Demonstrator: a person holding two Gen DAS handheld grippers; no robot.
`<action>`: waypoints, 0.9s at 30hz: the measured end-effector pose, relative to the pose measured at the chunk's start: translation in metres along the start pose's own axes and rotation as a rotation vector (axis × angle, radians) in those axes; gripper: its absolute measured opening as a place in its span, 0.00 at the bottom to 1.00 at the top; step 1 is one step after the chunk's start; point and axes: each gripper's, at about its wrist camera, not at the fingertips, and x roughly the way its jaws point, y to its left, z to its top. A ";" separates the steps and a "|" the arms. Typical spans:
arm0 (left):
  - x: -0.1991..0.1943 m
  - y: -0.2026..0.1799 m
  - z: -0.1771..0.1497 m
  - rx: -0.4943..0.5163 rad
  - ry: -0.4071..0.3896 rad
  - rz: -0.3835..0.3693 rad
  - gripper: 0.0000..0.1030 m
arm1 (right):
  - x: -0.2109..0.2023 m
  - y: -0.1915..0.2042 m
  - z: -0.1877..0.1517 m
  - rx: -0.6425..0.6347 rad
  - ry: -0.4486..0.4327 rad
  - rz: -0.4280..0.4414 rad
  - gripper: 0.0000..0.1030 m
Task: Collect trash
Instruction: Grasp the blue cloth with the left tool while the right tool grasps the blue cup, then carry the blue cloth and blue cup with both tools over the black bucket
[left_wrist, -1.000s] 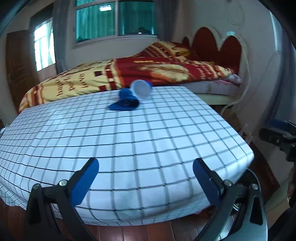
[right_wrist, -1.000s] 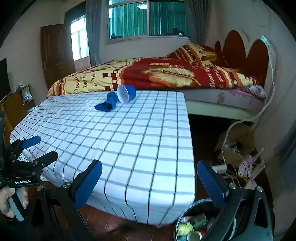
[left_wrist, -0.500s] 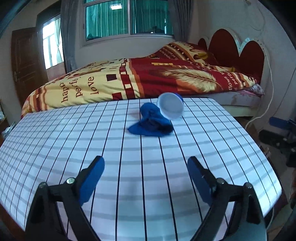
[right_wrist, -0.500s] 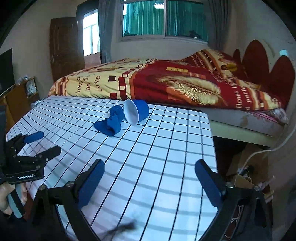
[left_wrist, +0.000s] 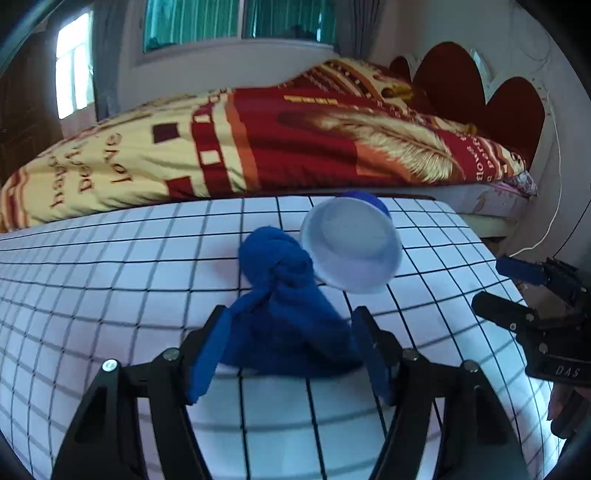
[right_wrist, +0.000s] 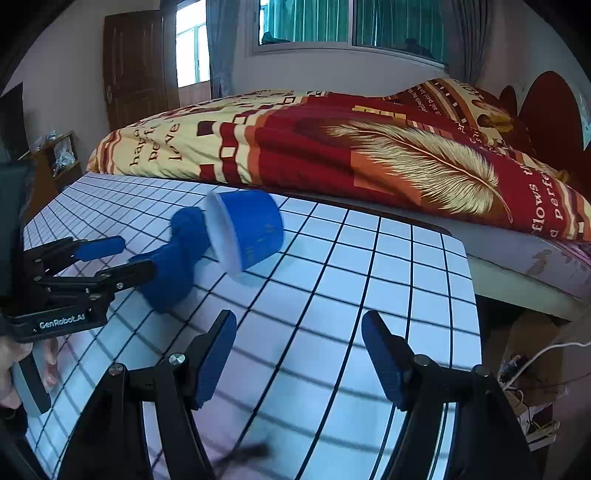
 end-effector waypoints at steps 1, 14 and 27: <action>0.008 -0.003 0.002 0.014 0.019 0.002 0.66 | 0.004 -0.004 0.002 0.004 0.000 0.004 0.70; 0.038 0.029 0.002 -0.005 0.117 -0.037 0.13 | 0.061 0.023 0.039 0.026 0.010 0.086 0.67; 0.010 0.026 -0.012 0.026 0.064 -0.021 0.11 | 0.063 0.018 0.026 0.104 0.069 0.073 0.04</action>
